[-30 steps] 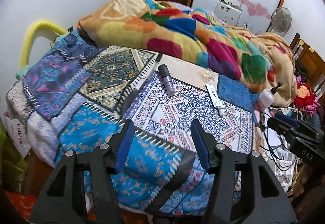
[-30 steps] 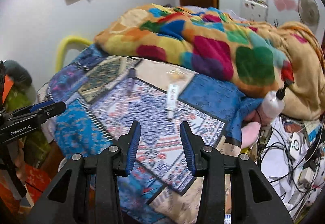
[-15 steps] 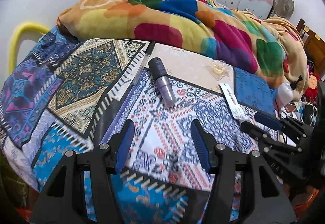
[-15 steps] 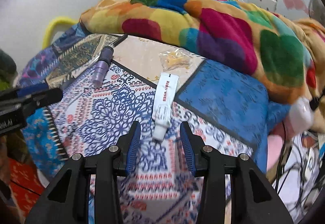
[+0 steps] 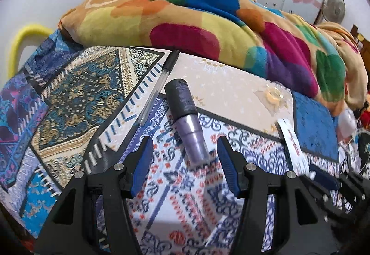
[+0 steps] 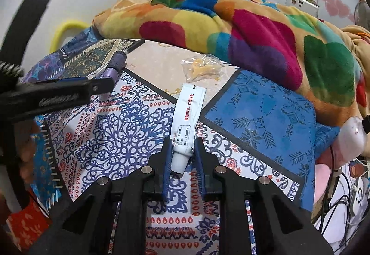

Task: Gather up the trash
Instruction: 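Close the right gripper on the white tube while the left gripper grasps the purple cylinder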

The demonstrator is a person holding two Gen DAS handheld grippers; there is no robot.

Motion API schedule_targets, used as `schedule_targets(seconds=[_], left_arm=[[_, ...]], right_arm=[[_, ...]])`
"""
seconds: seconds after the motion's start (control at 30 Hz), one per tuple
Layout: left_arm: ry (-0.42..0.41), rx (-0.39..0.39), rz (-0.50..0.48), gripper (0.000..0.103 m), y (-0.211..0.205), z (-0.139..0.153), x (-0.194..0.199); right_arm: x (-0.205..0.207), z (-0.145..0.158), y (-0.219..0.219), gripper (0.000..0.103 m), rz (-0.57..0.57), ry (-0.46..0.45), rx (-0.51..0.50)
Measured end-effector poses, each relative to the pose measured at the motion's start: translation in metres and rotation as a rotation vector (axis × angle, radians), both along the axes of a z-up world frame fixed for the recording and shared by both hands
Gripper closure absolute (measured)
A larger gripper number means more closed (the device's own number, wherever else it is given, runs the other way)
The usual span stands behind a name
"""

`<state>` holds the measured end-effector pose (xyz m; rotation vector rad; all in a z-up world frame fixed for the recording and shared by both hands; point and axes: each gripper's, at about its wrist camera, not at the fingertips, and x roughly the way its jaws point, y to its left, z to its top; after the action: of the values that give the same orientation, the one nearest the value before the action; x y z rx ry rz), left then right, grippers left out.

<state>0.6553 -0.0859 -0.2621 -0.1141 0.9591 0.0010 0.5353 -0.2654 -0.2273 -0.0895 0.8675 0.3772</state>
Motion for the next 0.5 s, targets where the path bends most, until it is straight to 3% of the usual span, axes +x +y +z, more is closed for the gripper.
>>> schedule_targets(seconds=[0.13, 0.27, 0.37, 0.5], left_arm=[[0.009, -0.051, 0.047, 0.054, 0.007, -0.005, 0.009], [-0.013, 0.001, 0.024, 0.062, 0.000, -0.006, 0.014], [-0.030, 0.044, -0.009, 0.080, -0.007, -0.007, 0.013], [-0.025, 0.051, -0.017, 0.080, -0.008, -0.004, 0.007]], right_arm=[[-0.001, 0.002, -0.003, 0.086, -0.012, -0.006, 0.020], [-0.002, 0.005, -0.005, 0.086, -0.021, -0.009, 0.039], [-0.003, 0.009, -0.002, 0.086, -0.016, -0.021, 0.028], [-0.007, 0.016, -0.001, 0.086, -0.019, -0.031, 0.020]])
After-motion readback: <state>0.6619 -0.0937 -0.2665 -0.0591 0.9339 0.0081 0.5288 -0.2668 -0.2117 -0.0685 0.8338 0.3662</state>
